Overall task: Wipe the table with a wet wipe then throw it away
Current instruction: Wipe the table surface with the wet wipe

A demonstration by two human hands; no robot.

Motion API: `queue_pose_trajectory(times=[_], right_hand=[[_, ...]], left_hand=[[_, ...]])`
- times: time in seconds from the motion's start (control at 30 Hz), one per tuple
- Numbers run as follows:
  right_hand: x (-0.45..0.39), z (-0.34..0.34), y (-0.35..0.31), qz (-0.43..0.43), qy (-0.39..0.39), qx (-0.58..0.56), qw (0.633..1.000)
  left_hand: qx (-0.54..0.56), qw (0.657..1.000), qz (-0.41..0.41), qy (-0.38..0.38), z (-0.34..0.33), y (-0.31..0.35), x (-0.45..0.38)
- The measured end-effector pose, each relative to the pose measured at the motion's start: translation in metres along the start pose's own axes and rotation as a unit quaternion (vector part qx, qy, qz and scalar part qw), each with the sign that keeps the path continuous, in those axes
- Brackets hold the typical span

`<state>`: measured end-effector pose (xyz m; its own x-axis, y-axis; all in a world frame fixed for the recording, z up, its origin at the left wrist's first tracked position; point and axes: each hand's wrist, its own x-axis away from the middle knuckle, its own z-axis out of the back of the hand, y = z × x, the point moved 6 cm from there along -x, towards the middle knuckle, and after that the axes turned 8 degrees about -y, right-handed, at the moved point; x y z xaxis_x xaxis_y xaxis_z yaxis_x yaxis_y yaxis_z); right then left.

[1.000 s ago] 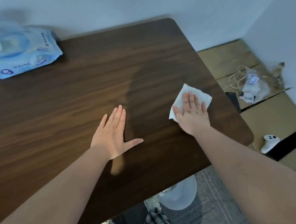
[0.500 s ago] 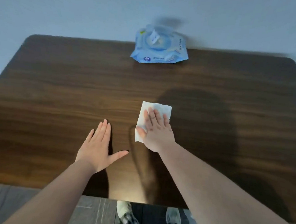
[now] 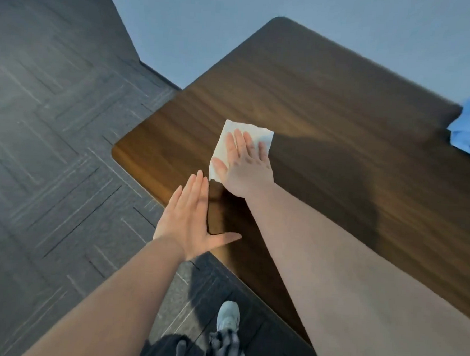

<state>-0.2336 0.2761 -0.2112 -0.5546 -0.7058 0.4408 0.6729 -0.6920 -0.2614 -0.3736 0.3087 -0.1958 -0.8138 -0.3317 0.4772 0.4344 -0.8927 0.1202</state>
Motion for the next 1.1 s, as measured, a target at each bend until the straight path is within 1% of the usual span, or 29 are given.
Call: queue_pose_trajectory(times=[0.17, 0.37, 0.5, 0.63, 0.7, 0.8, 0.9, 1.0, 1.1], right_hand=[[-0.033, 0.009, -0.029, 0.016, 0.014, 0.015, 1.0], [-0.024, 0.006, -0.022, 0.029, 0.016, 0.011, 0.999], [0.017, -0.007, 0.013, 0.003, 0.002, -0.007, 1.0], [0.084, -0.016, 0.08, -0.054, 0.0, -0.03, 0.998], [0.122, -0.022, 0.122, -0.099, -0.001, -0.041, 0.994], [0.189, -0.034, 0.189, -0.175, 0.003, -0.065, 0.982], [0.266, -0.052, 0.255, -0.249, 0.013, -0.082, 0.965], [0.347, -0.076, 0.314, -0.328, 0.027, -0.114, 0.938], [0.425, -0.099, 0.364, -0.406, 0.045, -0.15, 0.9]], left_hand=[[0.017, 1.0, 0.004, -0.009, -0.001, -0.001, -0.003], [0.003, 1.0, 0.0, -0.019, -0.001, -0.002, -0.003], [-0.028, 0.999, 0.001, -0.032, 0.001, 0.001, 0.002], [-0.049, 0.998, 0.02, -0.023, 0.003, 0.018, 0.007], [-0.076, 0.996, -0.03, -0.027, 0.002, 0.051, 0.008], [-0.104, 0.984, -0.142, -0.035, -0.004, 0.122, 0.014], [-0.121, 0.969, -0.212, -0.033, -0.013, 0.195, 0.02], [-0.149, 0.951, -0.266, -0.044, -0.025, 0.267, 0.028], [-0.187, 0.929, -0.315, -0.054, -0.042, 0.335, 0.039]])
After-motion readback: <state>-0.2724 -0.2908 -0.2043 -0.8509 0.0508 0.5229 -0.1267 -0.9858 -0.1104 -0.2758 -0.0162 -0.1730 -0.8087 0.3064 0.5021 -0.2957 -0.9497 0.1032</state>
